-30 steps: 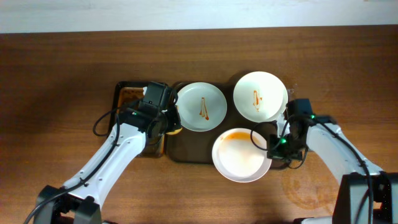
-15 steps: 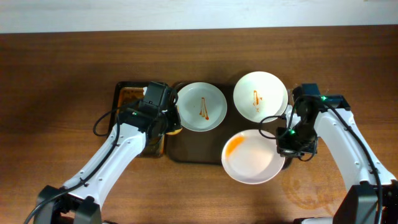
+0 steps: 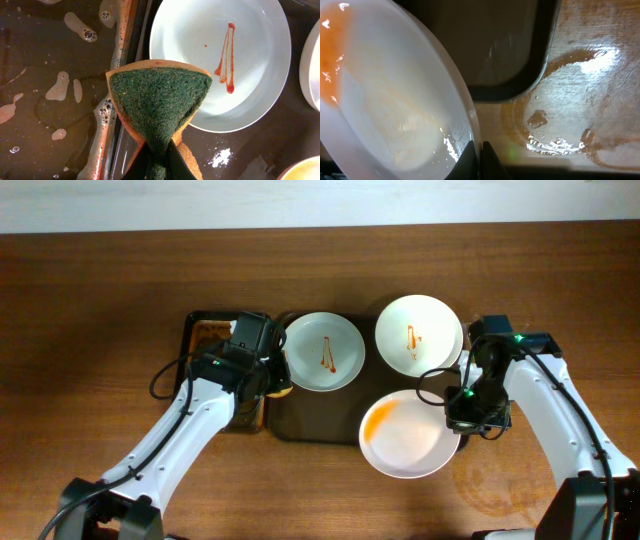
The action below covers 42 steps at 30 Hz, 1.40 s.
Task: Clean dirty plates on tray and stack at the side
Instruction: 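Return the sponge to the metal tray and lift the front plate with the right gripper, then carry the cleaned plate right and set it on the table with the right gripper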
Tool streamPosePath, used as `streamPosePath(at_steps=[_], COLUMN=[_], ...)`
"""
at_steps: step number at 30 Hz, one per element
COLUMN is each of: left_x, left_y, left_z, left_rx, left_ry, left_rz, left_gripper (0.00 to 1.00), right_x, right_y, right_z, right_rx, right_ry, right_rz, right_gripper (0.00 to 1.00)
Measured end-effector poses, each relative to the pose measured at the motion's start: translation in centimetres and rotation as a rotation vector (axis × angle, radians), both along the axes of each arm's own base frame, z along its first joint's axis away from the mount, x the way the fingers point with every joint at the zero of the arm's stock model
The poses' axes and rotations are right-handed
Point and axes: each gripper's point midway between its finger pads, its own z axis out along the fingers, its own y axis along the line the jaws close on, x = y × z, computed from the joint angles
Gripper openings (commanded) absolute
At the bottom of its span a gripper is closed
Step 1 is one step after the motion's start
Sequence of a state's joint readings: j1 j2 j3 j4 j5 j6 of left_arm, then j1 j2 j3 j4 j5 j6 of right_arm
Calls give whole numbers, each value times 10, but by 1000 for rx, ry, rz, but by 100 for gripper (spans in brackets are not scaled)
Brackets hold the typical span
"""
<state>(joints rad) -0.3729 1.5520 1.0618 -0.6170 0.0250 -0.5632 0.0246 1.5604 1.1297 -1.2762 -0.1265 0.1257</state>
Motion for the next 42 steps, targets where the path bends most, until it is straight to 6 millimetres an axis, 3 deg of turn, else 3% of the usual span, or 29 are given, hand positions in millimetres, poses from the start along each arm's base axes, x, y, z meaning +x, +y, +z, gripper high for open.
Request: streamPosePath(at_steps=[5,9,14,16,21,31,35,42], left_x=[0,0,0,0,0,0,0,0], left_y=[0,0,0,0,0,0,0,0], left_z=[0,0,0,0,0,0,0,0], left_rx=[0,0,0,0,0,0,0,0], left_ry=[0,0,0,0,0,0,0,0], left_rz=[0,0,0,1,0,0,0,0], left_gripper=[0,0,0,0,0,0,0,0], right_x=[25,19,24,37,71,94,93,93], right_y=[-2,-5,-31,-35,-13,41,65,66], right_z=[-3,-2,0,14,48,91,109,131], right_rx=[-17,-30,-197,-268,-393,-690,-767,-892], right_ry=[-102,-79,-101,-177,-379,-695,-811,-900], right_rz=[-17,-2,-58,-53,55,221,278,288], right_gripper=[4,4,4,4,4,4,4,4])
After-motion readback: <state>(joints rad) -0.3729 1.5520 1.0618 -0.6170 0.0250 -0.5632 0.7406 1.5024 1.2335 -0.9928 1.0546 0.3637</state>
